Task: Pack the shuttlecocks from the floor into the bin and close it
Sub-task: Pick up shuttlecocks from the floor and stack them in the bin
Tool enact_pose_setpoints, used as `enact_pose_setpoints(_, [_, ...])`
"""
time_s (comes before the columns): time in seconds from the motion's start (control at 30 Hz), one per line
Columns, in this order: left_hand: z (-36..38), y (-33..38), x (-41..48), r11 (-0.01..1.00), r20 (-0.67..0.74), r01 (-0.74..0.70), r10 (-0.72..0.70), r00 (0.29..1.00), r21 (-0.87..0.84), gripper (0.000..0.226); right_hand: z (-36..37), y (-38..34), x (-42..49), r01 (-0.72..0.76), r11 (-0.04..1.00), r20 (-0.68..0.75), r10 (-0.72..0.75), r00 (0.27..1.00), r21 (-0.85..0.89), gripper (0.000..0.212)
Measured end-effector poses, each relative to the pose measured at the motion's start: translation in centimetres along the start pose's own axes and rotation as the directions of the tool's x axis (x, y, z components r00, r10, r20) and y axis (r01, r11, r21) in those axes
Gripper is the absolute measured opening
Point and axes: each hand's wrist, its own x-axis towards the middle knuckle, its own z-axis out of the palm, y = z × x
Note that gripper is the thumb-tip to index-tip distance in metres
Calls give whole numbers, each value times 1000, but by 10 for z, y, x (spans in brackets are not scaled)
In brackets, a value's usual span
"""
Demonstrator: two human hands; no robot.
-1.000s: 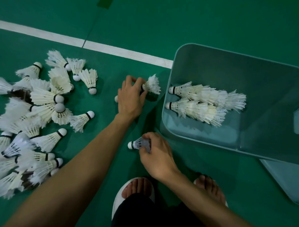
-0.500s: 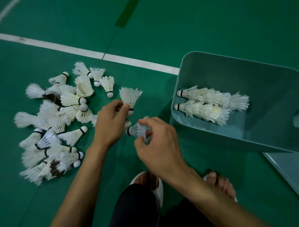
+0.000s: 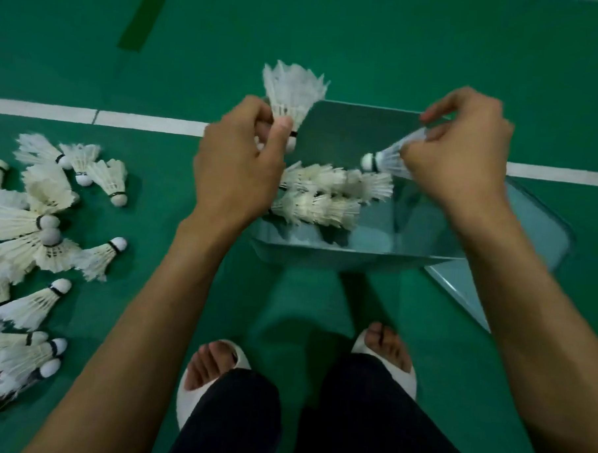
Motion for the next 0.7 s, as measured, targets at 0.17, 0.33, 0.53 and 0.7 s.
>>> enact_pose_setpoints(0.17, [38, 10, 13, 916, 319, -58, -79, 945, 397, 32, 31, 50, 40, -141, 922, 177, 216, 960, -360, 19])
enact_pose_setpoints(0.33, [60, 15, 27, 924, 429, -5, -172, 887, 381, 30, 66, 57, 48, -226, 912, 283, 330, 901, -342, 23])
enact_pose_setpoints(0.53, [72, 5, 26, 932, 499, 75, -256, 828, 354, 25, 104, 71, 52, -666, 746, 428, 607, 670, -15, 20])
enact_pose_setpoints(0.7, [76, -3, 19, 940, 530, 69, -248, 811, 333, 23, 114, 73, 46, -709, 704, 463, 614, 639, 44, 22])
